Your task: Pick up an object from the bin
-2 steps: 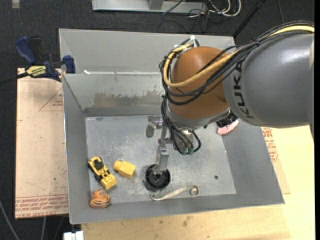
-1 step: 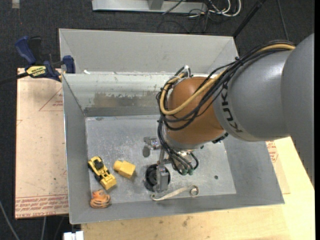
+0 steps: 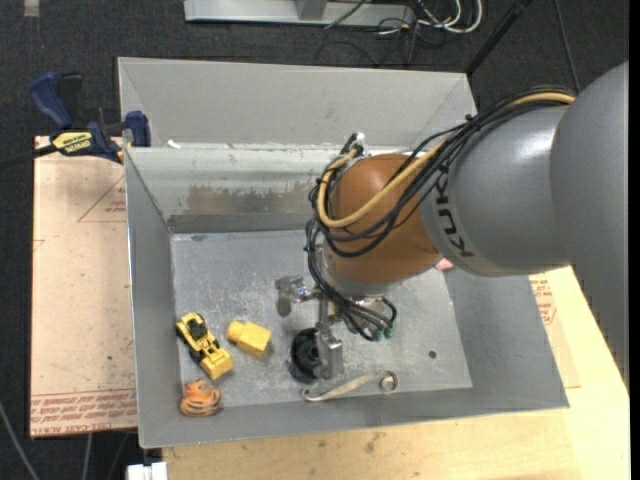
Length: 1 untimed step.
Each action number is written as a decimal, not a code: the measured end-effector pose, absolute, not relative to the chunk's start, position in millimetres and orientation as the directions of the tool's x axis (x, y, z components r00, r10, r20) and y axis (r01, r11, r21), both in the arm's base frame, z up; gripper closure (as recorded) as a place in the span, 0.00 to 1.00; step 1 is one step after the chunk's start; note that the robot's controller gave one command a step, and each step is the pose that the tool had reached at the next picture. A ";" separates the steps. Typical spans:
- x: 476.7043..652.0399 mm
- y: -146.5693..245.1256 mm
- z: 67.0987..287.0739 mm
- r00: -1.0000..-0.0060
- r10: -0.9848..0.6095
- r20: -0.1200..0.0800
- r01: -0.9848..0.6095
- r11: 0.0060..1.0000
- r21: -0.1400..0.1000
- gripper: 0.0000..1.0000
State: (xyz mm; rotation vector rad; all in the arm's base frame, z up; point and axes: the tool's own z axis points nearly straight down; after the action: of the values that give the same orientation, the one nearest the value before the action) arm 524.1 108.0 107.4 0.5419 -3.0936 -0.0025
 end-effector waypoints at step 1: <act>543.9 91.6 95.9 -0.974 -0.228 -0.003 -0.228 0.974 0.002 0.00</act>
Offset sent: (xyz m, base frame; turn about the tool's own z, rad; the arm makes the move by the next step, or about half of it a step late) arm -0.0204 -0.0136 -0.0374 -0.0100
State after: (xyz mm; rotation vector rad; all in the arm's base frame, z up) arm 543.9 91.6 95.9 0.3606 -3.1232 -0.0031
